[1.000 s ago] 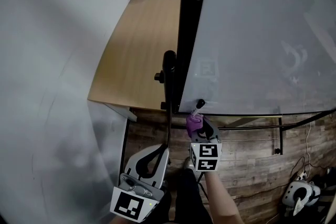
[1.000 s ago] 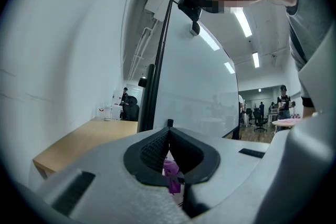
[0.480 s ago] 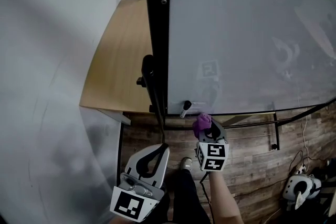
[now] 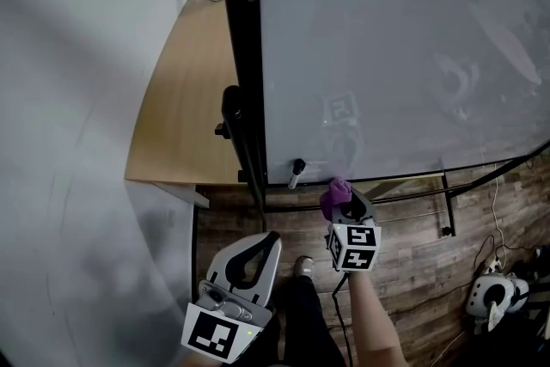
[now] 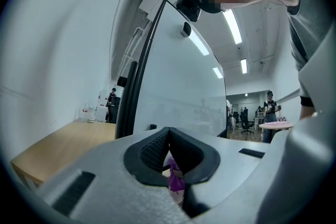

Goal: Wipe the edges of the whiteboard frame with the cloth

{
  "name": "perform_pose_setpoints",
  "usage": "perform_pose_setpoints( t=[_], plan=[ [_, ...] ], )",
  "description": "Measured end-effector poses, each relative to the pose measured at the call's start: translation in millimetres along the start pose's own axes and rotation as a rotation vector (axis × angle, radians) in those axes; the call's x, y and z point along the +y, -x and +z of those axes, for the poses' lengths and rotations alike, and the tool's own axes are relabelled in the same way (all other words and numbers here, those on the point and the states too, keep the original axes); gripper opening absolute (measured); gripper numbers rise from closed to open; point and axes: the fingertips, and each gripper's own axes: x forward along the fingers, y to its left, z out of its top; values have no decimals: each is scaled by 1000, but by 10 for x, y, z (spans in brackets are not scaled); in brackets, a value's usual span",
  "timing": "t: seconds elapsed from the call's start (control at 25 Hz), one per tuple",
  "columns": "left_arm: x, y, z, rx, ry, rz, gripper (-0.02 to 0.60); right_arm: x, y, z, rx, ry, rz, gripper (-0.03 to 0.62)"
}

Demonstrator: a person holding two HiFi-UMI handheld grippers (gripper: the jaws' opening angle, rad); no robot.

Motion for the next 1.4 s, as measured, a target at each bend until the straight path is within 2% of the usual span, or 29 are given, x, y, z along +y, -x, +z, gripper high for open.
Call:
perform_pose_setpoints(
  t=[0.16, 0.28, 0.64, 1.4],
  plan=[
    [-94, 42, -6, 8, -24, -36, 17, -7, -8, 17, 4, -10, 4, 107],
    [-170, 36, 22, 2, -36, -33, 17, -33, 8, 19, 8, -13, 11, 107],
    [-501, -265, 95, -37, -15, 63, 17, -245, 33, 22, 20, 32, 87, 109],
    [-1101, -795, 68, -55, -18, 176, 17, -1003, 121, -5, 21, 76, 166, 109]
  ],
)
